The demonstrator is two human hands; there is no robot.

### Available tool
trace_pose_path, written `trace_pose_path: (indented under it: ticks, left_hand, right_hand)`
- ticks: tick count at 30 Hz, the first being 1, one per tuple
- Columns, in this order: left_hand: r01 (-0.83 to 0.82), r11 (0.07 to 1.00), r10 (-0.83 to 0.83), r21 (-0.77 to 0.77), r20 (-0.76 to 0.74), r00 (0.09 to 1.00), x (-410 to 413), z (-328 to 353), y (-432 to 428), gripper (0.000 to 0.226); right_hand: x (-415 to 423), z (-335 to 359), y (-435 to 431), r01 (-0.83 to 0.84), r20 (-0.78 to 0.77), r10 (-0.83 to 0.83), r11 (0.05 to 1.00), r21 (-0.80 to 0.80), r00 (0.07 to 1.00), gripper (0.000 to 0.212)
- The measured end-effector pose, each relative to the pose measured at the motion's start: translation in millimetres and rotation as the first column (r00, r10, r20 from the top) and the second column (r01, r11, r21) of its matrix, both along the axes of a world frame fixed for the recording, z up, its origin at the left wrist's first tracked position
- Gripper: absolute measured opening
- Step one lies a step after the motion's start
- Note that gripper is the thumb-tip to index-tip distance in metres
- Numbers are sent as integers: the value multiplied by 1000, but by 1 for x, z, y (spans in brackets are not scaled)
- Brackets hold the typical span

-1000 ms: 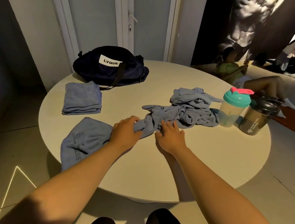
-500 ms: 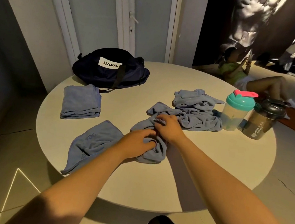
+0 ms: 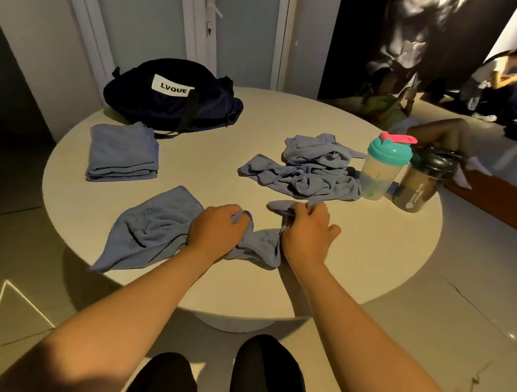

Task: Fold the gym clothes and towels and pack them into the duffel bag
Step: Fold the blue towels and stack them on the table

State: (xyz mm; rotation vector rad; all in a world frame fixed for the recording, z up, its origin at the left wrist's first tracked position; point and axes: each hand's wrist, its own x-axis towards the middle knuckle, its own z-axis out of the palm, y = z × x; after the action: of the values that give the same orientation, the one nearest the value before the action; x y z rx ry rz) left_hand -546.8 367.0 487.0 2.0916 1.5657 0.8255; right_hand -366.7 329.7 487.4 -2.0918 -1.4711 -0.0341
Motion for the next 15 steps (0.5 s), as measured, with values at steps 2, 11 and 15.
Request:
trace_pose_path:
  ticks: [2, 11, 15]
  left_hand:
    - [4, 999, -4, -46, -2, 1000, -2, 5, -14, 41]
    - [50, 995, -53, -88, -28, 998, -36, 27, -56, 34]
    - [191, 981, -188, -44, 69, 980, -56, 38, -70, 19]
  right_hand:
    - [-8, 2, -14, -137, -19, 139, 986, 91, 990, 32]
    - [-34, 2, -69, -310, -73, 301, 932, -188, 951, 26]
    - [-31, 24, -79, -82, 68, 105, 957, -279, 992, 35]
